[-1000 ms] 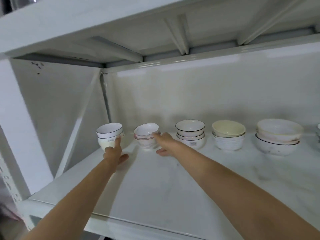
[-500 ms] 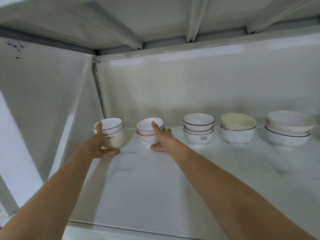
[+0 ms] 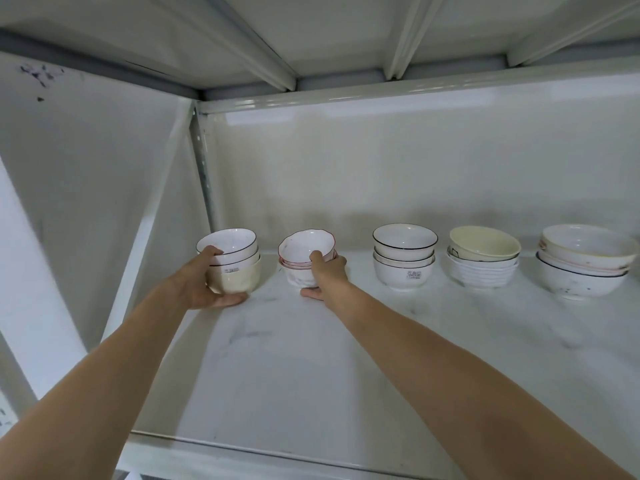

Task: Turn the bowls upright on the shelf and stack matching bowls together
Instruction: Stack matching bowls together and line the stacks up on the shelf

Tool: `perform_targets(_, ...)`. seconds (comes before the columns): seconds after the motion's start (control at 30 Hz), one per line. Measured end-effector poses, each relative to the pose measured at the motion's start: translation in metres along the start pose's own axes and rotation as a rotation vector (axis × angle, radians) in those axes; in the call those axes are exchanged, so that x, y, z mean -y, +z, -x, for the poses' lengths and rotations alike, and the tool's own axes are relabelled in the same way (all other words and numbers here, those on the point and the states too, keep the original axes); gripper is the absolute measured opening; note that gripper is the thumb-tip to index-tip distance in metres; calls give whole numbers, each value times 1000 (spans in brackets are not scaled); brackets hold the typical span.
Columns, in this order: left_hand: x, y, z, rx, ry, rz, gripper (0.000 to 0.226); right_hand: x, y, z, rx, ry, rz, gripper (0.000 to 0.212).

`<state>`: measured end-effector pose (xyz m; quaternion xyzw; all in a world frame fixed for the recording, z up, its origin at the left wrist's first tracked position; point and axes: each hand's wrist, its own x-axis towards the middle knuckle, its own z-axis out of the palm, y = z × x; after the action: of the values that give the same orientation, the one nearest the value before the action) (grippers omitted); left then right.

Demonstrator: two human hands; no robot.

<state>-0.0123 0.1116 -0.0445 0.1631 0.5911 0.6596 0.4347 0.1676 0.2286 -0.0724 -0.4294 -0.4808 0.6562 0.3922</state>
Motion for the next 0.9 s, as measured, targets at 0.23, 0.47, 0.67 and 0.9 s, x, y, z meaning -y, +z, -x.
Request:
perform_targets(0.23,4,10,15,61,-11,-71,48,-9,-5,13,-46,1,32,59)
perform_targets(0.47,9,14,24,65,-52,-86,53,-10,-6,28,-104,-18,37,57)
perform_targets(0.67,12,13,27,65,-74,-79,59,-13,0,30,-168,-59,79,60)
perform_targets(0.9,20,14,32,51,-32,-220,77,-7,-16,42,-95,-60,159,76)
